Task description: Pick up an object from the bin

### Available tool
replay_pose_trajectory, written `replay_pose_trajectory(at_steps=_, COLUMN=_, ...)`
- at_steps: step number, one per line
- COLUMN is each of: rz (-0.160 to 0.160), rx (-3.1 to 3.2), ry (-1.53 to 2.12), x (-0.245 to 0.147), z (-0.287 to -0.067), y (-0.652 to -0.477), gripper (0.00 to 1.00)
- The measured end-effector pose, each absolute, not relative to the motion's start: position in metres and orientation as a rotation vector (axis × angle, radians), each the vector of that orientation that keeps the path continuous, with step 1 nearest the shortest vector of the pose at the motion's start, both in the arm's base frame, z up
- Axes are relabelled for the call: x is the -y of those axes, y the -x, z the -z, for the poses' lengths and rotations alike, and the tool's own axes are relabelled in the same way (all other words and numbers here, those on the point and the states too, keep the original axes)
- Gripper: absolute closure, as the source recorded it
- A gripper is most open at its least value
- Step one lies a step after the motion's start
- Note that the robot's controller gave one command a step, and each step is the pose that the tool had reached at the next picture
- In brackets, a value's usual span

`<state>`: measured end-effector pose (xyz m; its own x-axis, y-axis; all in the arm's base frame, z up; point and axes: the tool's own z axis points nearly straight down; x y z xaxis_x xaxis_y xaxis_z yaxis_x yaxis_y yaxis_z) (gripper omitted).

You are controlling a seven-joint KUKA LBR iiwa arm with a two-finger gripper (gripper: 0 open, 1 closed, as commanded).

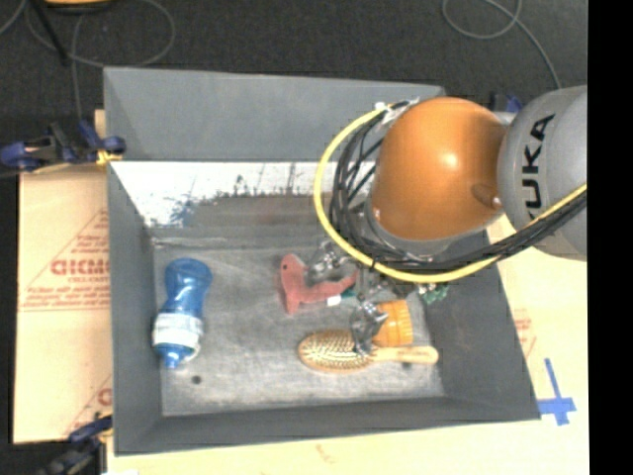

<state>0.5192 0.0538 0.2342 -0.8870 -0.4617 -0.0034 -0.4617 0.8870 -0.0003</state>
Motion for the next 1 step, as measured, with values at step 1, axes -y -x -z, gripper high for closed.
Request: replay_pose_trajectory(at_steps=1, rz=0.0, rx=-3.03, ry=0.779, x=-0.0507, z=-0.1944, y=-0.5238, gripper=0.0)
